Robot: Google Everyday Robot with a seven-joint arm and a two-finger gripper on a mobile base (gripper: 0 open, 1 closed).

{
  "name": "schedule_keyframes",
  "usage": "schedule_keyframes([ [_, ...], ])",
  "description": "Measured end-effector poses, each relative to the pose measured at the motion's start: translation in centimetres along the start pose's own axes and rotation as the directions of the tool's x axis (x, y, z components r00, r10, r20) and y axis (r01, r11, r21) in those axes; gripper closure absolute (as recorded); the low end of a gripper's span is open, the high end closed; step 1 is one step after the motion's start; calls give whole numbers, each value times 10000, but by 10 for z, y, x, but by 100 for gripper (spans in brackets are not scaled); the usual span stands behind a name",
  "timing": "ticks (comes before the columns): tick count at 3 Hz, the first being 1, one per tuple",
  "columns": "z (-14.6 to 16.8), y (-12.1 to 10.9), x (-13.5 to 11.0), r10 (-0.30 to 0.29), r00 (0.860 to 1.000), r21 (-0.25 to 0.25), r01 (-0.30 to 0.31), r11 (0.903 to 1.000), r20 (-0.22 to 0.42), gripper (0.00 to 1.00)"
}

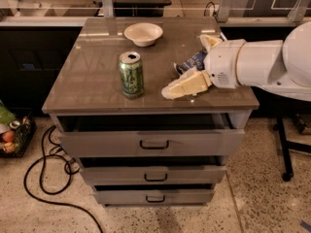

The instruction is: Place green can into paper bowl

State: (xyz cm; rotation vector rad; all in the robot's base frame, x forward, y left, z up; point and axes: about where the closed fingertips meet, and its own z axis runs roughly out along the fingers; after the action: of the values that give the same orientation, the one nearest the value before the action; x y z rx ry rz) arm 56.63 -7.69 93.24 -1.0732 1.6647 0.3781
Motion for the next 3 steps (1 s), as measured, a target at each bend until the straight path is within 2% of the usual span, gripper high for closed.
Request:
schedule_keyframes([
  [1,25,-2,6,330,9976,-20,-330,9995,601,0],
  [2,44,-4,9,749,9871,-43,-750,9972,1412,0],
  [3,65,-1,7,1139,9671,-247,-1112,9935,2272,0],
])
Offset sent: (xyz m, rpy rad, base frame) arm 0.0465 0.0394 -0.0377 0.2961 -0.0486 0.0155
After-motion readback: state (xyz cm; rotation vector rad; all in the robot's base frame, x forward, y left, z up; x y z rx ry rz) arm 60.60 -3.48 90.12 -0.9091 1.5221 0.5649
